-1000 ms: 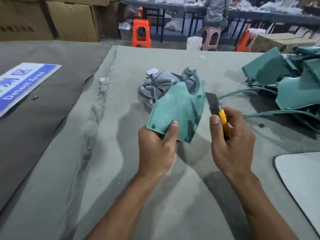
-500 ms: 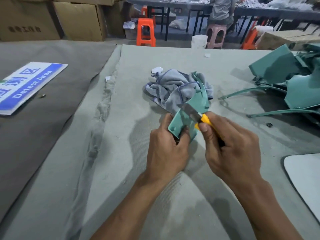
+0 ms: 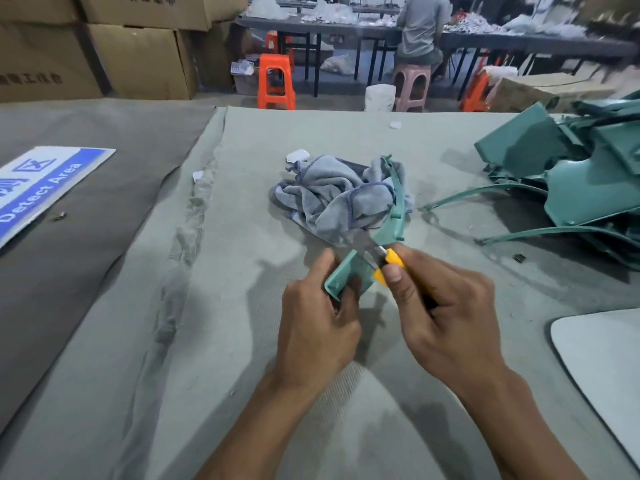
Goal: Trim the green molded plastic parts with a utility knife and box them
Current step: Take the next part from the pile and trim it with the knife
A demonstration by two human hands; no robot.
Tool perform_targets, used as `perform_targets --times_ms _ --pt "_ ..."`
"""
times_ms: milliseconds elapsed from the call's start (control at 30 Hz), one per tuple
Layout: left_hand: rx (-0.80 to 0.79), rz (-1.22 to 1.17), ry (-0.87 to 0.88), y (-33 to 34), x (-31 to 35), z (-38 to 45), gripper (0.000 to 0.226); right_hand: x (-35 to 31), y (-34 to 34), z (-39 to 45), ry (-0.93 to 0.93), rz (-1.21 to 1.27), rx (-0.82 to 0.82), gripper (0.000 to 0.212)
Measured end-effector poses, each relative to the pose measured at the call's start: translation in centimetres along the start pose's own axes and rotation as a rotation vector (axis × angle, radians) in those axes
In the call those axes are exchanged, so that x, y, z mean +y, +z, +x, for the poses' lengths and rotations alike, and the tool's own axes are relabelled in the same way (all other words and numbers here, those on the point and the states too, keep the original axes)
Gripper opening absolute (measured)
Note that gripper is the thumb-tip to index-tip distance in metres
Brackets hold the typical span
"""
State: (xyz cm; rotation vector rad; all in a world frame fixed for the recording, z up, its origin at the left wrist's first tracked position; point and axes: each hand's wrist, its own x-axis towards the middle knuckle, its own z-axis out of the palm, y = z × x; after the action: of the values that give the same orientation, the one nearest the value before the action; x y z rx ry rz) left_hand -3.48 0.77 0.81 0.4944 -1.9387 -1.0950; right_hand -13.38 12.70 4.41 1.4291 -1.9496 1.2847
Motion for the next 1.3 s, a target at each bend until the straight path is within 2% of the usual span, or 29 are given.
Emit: perform_targets --times_ms 133,300,433,600,667,767,833,867,933,1000,1100,1167,1233,1300 --pt "0.046 0.117 0.107 -0.3 0.0 0.0 0.026 1.3 -0.5 0.3 0.179 -0.090 0.093 0.025" --pt "0.076 0.208 0.161 -0.6 0.2 0.0 0.026 1.3 -1.2 0.1 0.010 -0.036 -0.001 0.025" --pt "0.110 0.250 0.221 -1.1 0.6 0.1 0.020 2.6 -1.9 0.4 0.135 -0.274 0.092 0.028" --pt "0.131 0.277 0.223 -1.0 0.3 0.0 0.022 2.7 -2.1 0.0 0.027 -0.157 -0.022 0.027" --pt "0.140 0.306 0.210 -1.1 -0.1 0.2 0.018 3.3 -2.1 0.2 0.106 -0.276 0.034 0.026" --pt "0.140 0.235 0.171 -1.0 -0.4 0.4 0.030 4.3 -2.4 0.6 0.298 -0.458 0.146 0.028" --pt "0.120 0.180 0.168 -0.9 -0.6 0.5 0.032 4.6 -2.0 0.5 0.410 -0.303 0.178 0.037" --pt "0.099 0.139 0.184 -0.9 -0.8 0.6 0.034 4.5 -1.7 0.5 0.493 -0.116 0.177 0.045" --pt "0.052 0.026 0.244 -0.8 -1.2 0.7 0.041 3.7 -1.2 0.9 0.778 0.433 0.143 0.060" --pt "-0.009 -0.106 0.287 -0.7 -1.3 0.9 0.043 3.2 -0.8 1.4 1.028 0.806 0.068 0.057" --pt "-0.066 -0.228 0.290 -0.6 -1.5 1.0 0.040 3.2 -0.7 1.1 1.090 0.862 0.027 0.034" --pt "-0.055 -0.233 0.271 -0.7 -1.3 1.1 0.041 3.4 -0.7 1.0 1.080 0.836 0.058 0.029" --pt "-0.023 -0.256 0.172 -0.5 -0.7 1.1 0.044 3.3 -0.5 1.0 1.040 0.851 0.136 0.026" --pt "-0.012 -0.399 0.002 0.2 0.0 0.8 0.060 3.1 0.2 0.7 0.944 0.802 0.251 0.027"
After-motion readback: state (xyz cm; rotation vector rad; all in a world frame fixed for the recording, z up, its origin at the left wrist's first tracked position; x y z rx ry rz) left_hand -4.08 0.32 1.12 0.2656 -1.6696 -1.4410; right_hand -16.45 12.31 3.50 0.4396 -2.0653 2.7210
